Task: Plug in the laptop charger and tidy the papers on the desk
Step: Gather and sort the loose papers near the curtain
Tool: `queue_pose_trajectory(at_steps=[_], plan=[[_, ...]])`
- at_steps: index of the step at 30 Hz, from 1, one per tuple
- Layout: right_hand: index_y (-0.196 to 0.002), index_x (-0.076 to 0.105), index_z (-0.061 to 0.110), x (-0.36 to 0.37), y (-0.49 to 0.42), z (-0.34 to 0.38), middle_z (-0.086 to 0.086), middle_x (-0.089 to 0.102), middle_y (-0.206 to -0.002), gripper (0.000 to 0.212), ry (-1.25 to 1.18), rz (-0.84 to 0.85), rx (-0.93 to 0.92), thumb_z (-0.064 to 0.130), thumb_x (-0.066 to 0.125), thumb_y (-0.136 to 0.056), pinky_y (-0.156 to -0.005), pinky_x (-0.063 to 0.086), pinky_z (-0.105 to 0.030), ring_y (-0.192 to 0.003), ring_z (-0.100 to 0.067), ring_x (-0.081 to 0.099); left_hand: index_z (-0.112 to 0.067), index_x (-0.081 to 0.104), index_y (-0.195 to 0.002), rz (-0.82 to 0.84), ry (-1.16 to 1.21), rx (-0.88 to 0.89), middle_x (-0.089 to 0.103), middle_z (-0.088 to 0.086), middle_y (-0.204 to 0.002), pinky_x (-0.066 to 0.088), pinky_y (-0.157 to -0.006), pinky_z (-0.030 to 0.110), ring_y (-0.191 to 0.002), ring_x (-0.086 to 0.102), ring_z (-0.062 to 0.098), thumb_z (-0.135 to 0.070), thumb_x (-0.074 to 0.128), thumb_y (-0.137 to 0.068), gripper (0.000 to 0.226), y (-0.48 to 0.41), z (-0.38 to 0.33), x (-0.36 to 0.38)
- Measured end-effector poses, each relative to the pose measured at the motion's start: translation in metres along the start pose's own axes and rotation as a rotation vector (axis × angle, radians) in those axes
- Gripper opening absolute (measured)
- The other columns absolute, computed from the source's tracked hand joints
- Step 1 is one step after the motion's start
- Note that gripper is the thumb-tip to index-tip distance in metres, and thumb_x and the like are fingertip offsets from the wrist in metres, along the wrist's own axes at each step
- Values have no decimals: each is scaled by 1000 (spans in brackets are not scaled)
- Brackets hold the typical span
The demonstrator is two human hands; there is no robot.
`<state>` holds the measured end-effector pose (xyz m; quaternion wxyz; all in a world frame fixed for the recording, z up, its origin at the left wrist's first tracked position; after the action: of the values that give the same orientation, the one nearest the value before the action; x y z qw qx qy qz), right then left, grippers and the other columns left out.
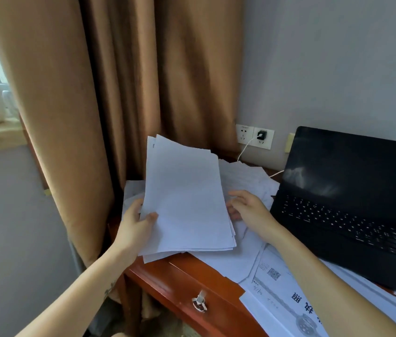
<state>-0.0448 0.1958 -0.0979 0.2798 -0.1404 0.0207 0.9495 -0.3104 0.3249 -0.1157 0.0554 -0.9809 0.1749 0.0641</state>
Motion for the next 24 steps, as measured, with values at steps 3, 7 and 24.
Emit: queue_pose_trajectory(at_steps=[3, 7, 24], plan=[[-131, 56, 30, 3, -7, -11, 6, 65, -122, 33, 264, 99, -50, 13, 52, -103, -97, 47, -21, -116, -6, 59, -27, 60, -127, -113, 37, -44, 71, -2, -118, 59, -86, 40, -103, 71, 23, -8, 59, -102, 31, 7, 20, -27], [-145, 39, 49, 18, -1, -23, 20, 28, -151, 65, 604, 357, -85, 20, 60, -91, -122, 21, -33, -140, -1, 25, -29, 61, -120, -197, 19, -102, 72, -7, -112, 59, -89, 46, -102, 71, 24, -8, 58, -102, 28, 22, 37, -53], [-124, 67, 24, 18, 17, -15, 10, 65, -119, 27, 1021, -1, -764, 32, 60, -99, -95, 40, -31, -111, -14, 52, -28, 66, -121, -271, -77, -121, 74, -3, -114, 56, -89, 40, -101, 72, 25, -7, 61, -101, 29, 27, 43, -100]])
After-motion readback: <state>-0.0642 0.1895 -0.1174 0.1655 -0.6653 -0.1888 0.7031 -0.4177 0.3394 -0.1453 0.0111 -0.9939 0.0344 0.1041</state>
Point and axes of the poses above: each hand's wrist, its own y-axis away from the middle knuckle, its own x-axis out of the palm, z = x × y, the point moved 6 cm from there along -y, towards the middle knuckle
